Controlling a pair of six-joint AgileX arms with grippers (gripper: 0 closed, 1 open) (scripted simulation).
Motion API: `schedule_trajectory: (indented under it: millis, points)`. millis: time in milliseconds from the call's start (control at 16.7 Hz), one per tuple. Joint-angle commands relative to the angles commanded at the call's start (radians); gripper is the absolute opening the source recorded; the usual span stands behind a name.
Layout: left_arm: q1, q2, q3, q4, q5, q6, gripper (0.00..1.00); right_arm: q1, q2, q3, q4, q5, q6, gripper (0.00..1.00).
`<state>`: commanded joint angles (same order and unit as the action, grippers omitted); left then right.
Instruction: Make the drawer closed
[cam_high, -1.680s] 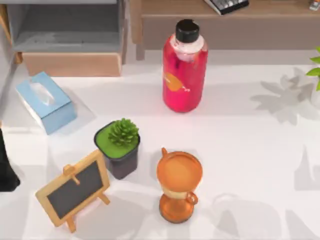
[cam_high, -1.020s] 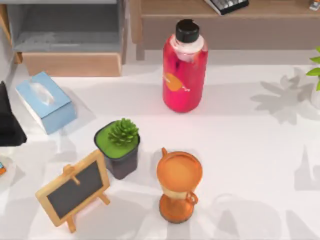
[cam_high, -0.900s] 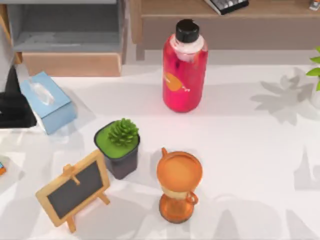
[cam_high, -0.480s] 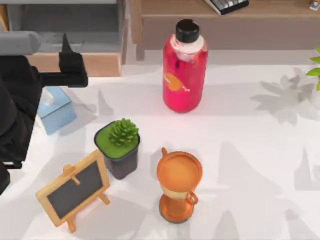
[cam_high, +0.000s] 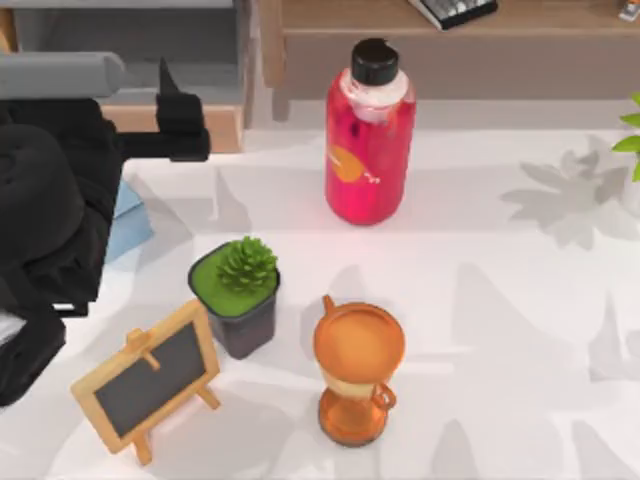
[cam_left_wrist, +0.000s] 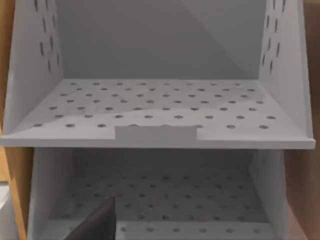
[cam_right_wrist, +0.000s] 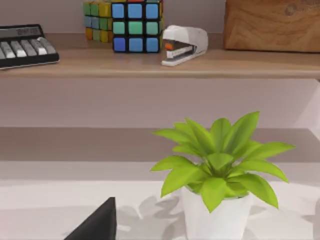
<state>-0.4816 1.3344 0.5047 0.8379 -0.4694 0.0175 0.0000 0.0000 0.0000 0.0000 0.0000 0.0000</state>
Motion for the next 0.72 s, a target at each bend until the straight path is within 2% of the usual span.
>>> schedule_trajectory:
  millis: [180,360,540,720]
  points:
    - [0.014,0.001,-0.004,0.008,0.010,0.009,1.00,0.000,0.000,0.000,0.000,0.000,0.000,1.00]
    - [0.108,0.038,-0.002,0.090,0.083,0.099,1.00,0.000,0.000,0.000,0.000,0.000,0.000,1.00]
    - [0.288,0.104,-0.004,0.219,0.217,0.274,1.00,0.000,0.000,0.000,0.000,0.000,0.000,1.00]
    - [0.508,0.194,-0.009,0.370,0.393,0.502,1.00,0.000,0.000,0.000,0.000,0.000,0.000,1.00]
